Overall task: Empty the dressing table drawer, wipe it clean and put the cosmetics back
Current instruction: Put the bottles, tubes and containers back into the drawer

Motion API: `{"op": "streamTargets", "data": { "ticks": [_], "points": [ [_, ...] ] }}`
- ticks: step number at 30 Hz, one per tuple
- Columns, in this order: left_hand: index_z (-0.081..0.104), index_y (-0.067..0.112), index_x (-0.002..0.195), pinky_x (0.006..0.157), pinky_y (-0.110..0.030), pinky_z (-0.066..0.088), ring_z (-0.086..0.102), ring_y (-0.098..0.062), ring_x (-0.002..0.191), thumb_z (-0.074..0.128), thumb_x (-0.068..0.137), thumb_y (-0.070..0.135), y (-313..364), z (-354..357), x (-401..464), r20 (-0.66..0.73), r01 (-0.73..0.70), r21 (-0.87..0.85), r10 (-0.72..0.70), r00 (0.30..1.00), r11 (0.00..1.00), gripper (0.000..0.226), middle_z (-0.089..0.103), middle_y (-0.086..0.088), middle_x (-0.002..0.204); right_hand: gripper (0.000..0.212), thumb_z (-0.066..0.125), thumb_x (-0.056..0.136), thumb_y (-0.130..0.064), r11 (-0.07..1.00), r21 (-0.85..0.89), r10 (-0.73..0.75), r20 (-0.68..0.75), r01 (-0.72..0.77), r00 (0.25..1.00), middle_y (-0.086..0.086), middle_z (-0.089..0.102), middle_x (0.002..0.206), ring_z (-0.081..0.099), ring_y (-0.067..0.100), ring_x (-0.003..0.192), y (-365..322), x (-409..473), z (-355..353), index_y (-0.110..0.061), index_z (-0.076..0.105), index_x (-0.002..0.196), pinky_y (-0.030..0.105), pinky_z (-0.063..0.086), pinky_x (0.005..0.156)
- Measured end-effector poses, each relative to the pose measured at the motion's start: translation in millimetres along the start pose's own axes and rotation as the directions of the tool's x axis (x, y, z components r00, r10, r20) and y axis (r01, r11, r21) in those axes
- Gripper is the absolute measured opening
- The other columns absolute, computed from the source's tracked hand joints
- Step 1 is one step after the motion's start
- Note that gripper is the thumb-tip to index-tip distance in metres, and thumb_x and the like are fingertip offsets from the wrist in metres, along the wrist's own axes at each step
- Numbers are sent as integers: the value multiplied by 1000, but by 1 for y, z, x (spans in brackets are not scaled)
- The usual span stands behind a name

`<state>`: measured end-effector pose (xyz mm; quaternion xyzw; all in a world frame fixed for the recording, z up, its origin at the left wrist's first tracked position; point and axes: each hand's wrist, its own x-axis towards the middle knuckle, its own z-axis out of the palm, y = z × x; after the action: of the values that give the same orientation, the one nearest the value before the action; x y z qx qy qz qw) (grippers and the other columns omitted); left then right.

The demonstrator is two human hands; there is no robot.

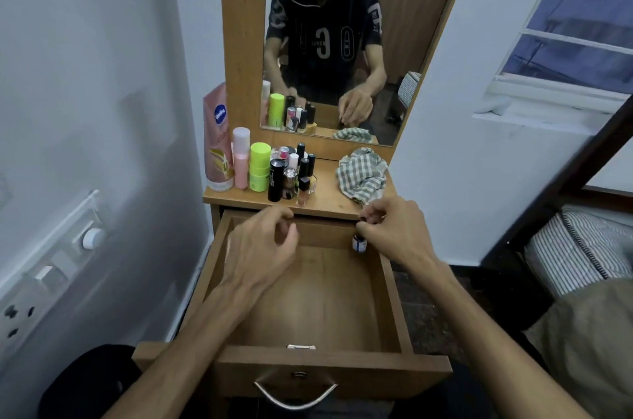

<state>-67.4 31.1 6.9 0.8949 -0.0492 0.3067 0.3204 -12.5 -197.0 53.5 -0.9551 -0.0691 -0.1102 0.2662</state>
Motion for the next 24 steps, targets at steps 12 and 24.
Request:
{"op": "streamTargets", "data": {
  "ticks": [12,24],
  "points": [
    [71,12,109,55,-26,52,62,-13,63,68,93,38,37,11,60,-97,44,231,-22,995,972,31,71,0,74,19,61,93,-28,934,-355,-58,-5,53,998,3,72,94,68,30,92,43,-4,46,-15,74,91,35,44,68],
    [68,25,86,57,-24,47,58,-2,60,76,81,29,63,22,38,-12,0,-6,0,1000,1000,10,63,13,62,17,70,88,-30,959,-284,-29,-24,21,999,2,76,94,68,30,97,46,-7,44,-16,71,98,37,51,73]
  ]
}}
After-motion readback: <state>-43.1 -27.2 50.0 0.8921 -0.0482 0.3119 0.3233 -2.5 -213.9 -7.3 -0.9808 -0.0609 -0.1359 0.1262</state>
